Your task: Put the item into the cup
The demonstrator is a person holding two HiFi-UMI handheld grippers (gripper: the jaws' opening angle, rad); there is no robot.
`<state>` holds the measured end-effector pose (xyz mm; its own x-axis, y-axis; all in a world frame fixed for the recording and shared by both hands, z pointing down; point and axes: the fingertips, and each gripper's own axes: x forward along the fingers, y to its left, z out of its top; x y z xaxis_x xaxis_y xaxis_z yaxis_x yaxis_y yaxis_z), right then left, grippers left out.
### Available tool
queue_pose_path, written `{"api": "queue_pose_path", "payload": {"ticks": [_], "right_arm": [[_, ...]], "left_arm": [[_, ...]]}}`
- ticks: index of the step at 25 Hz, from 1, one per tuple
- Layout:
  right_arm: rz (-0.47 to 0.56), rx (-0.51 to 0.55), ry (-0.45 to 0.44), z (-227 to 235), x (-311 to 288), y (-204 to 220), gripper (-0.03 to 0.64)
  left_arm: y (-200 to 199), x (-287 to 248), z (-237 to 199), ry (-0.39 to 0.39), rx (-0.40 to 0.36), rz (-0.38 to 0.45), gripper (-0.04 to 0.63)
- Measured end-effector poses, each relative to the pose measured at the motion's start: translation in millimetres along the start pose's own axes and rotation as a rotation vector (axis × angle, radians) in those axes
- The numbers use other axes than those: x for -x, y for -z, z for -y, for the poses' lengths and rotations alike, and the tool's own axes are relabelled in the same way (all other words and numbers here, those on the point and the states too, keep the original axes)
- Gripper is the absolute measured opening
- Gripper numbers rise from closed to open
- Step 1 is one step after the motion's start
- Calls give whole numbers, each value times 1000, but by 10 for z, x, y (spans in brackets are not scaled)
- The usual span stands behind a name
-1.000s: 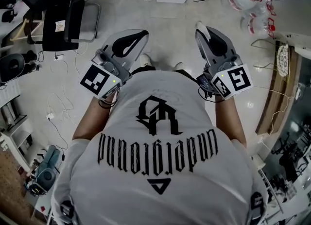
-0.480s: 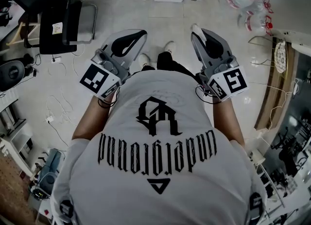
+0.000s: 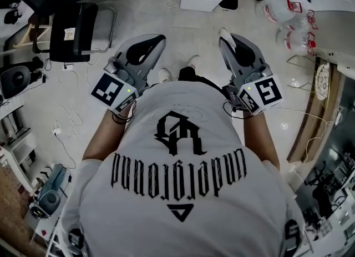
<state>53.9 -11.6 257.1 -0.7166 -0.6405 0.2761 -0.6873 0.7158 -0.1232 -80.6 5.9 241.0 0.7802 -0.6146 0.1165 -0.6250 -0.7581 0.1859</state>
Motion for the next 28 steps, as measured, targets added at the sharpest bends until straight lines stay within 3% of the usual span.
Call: {"api": "queue_pose_path", "payload": {"ticks": [7, 15, 28], "right_arm": [[6, -21, -16, 607, 12, -18, 74], [-11, -19, -43, 988, 5, -14, 74], [-55, -23, 8, 1308, -549, 5, 74]], "left_arm": [[-89, -537, -63, -38, -17, 1, 14], [-103, -1026, -3, -12, 6, -25, 14], [-82, -1329, -747, 21, -6, -60, 14]]}}
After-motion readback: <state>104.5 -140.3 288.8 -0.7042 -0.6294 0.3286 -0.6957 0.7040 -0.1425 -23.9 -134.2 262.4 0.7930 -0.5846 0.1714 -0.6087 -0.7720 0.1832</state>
